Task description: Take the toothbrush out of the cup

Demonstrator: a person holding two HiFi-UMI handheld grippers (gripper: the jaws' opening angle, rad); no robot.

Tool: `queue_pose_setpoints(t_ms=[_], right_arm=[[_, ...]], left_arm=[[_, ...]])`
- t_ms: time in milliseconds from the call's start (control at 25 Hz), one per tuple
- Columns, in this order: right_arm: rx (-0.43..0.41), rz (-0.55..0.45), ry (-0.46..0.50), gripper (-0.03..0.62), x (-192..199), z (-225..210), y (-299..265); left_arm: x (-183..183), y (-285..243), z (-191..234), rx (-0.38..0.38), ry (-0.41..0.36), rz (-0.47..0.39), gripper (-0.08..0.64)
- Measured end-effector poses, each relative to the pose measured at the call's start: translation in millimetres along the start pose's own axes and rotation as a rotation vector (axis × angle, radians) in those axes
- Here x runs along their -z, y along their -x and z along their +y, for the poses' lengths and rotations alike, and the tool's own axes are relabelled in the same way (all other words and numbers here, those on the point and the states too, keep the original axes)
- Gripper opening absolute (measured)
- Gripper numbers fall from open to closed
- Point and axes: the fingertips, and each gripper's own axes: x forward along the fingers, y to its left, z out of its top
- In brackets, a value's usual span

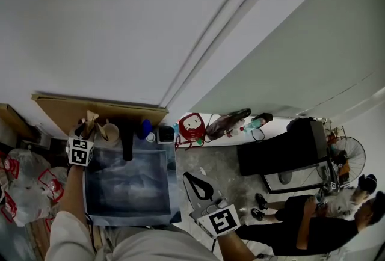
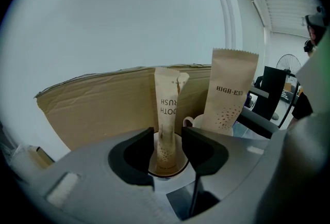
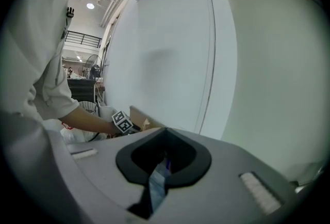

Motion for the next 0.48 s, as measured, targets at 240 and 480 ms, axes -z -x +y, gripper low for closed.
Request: queue_pose_setpoints(t_ms=[240, 480], right_arm=[[0.024, -0.013, -0.035, 0.002, 0.5, -5.1, 3.4], [0.043, 0.007, -0.045, 0.002, 6.9, -13.0, 8.9]], left_arm=[[-1.9, -11.1, 4.3, -0.016, -0.028, 0.019, 0.175], [5.1, -19.9, 3.3, -0.016, -0.036, 0.039, 0.145]])
